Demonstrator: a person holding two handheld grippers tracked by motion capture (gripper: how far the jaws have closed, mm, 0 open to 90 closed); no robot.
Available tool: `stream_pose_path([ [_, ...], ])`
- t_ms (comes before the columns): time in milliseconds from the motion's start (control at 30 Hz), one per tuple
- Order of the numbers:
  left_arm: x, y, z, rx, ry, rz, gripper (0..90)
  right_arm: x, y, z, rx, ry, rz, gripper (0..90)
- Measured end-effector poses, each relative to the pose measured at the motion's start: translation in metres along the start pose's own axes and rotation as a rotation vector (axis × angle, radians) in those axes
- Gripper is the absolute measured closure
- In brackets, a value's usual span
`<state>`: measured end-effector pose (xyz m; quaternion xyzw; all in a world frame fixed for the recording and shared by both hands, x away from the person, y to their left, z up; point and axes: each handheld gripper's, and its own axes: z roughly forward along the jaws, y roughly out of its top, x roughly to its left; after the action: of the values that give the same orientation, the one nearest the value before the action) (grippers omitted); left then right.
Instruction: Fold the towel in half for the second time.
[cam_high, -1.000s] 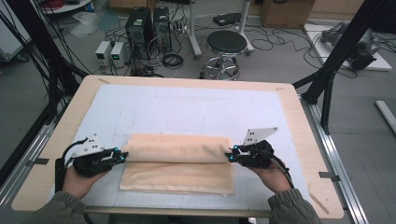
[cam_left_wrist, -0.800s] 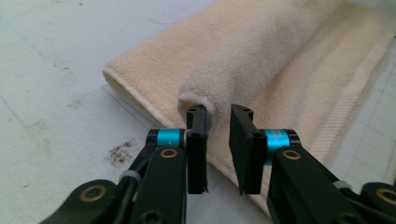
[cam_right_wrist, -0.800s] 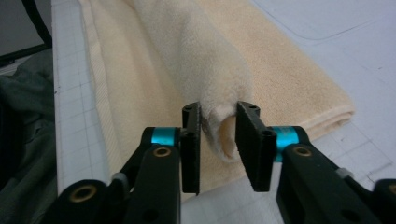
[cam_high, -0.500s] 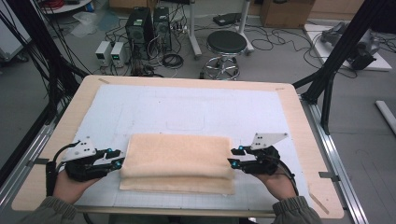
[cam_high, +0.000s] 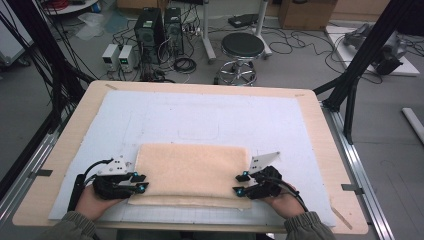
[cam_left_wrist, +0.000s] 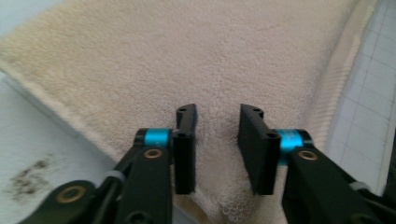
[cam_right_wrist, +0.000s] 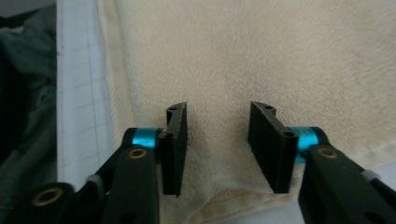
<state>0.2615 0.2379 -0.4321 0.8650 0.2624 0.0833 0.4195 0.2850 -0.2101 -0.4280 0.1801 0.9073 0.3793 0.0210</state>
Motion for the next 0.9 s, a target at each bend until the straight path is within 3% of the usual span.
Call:
stream_pose_path([
  [67,-0.002,0.001,0.001,-0.002,0.002,0.006,82.8,0.000,-0.001,0.002,-0.011,0.014,-0.015,72.6],
  [167,-0.001,0.004,-0.002,0.004,0.009,0.014,87.3,-0.001,0.001,0.001,-0.006,0.012,-0.028,82.5],
  [267,-0.003,0.008,-0.010,-0.018,0.023,0.021,88.1,0.000,0.005,-0.005,-0.007,-0.001,-0.057,83.8],
  [400,-0.008,0.019,-0.031,-0.098,0.040,0.027,89.2,0.002,0.012,-0.021,-0.063,-0.005,-0.056,84.0],
  [467,-0.010,0.024,-0.039,-0.107,0.046,0.044,89.7,0.004,0.016,-0.031,-0.092,-0.012,-0.065,83.9],
  [633,-0.022,0.022,-0.048,-0.104,0.037,0.066,89.7,0.016,0.021,-0.045,-0.105,-0.014,-0.100,83.9],
  [733,-0.025,0.015,-0.042,-0.069,0.026,0.086,89.5,0.020,0.015,-0.041,-0.066,0.015,-0.096,81.9],
  [800,-0.024,0.009,-0.033,-0.052,0.033,0.073,81.2,0.019,0.009,-0.034,-0.029,0.007,-0.091,72.7],
  [900,-0.018,0.003,-0.019,-0.006,0.031,0.051,67.1,0.016,0.003,-0.026,-0.045,0.012,-0.054,65.6],
])
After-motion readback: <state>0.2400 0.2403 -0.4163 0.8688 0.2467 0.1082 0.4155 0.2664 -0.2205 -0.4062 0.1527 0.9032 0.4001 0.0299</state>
